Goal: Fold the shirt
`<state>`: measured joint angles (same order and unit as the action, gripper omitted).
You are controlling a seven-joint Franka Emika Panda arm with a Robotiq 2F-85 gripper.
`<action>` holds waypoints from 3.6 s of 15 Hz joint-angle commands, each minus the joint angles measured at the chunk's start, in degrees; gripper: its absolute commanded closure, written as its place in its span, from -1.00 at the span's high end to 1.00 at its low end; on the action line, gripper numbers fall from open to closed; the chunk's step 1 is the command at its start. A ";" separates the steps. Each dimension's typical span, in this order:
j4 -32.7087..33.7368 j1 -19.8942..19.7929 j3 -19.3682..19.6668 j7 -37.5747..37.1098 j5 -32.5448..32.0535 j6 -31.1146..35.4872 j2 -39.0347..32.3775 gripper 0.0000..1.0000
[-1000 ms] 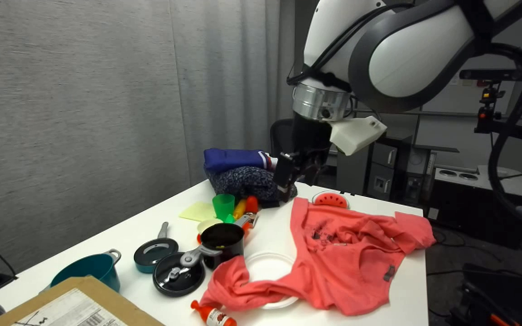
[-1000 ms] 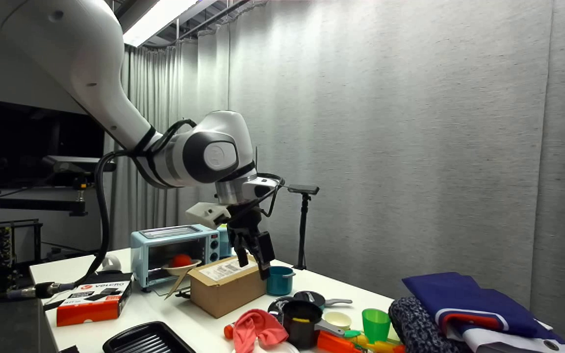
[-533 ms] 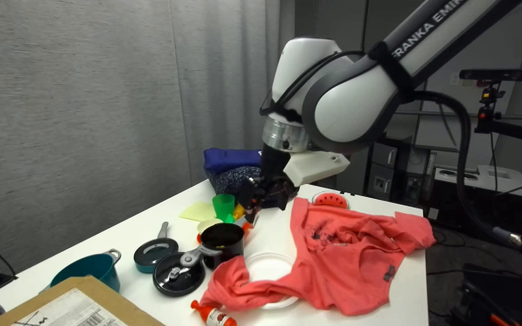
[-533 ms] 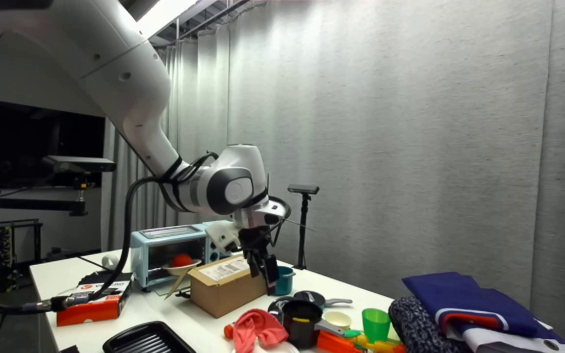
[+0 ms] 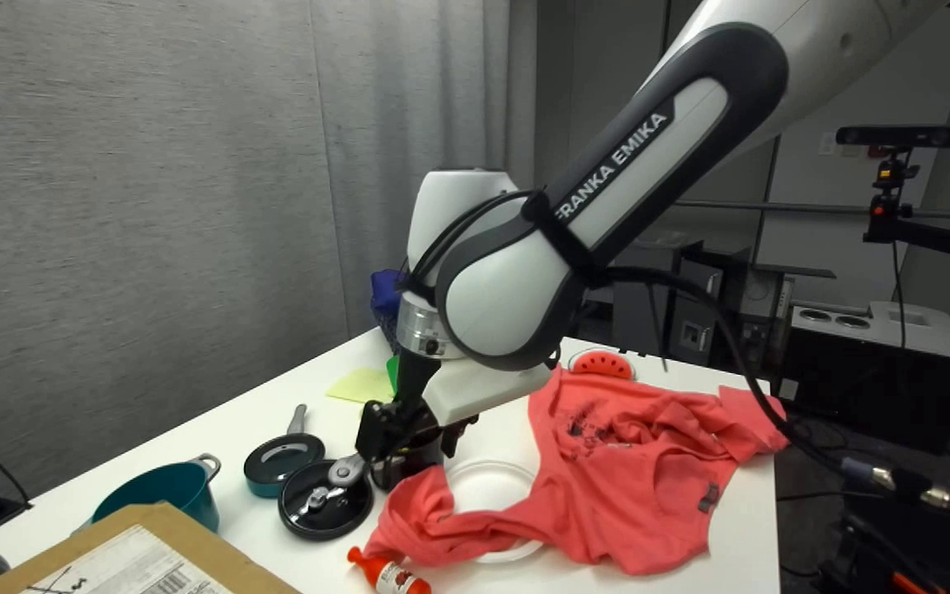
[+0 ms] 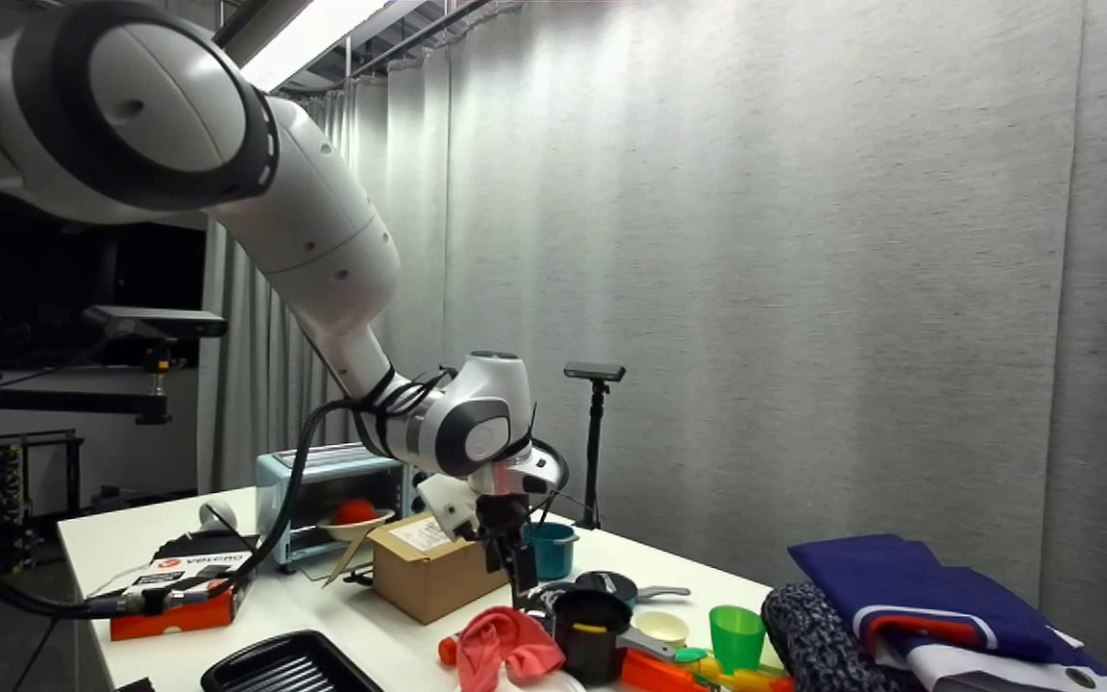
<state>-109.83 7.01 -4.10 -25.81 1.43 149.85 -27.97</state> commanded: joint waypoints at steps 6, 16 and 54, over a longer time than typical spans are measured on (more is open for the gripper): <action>12.71 3.60 2.93 0.44 0.77 -5.80 -10.53 1.00; 10.77 0.60 3.07 5.66 1.23 -4.18 -8.55 1.00; 13.92 0.76 1.09 10.11 3.52 -17.97 -6.12 -0.98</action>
<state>-91.68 10.39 -1.47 -21.74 3.40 135.46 -40.10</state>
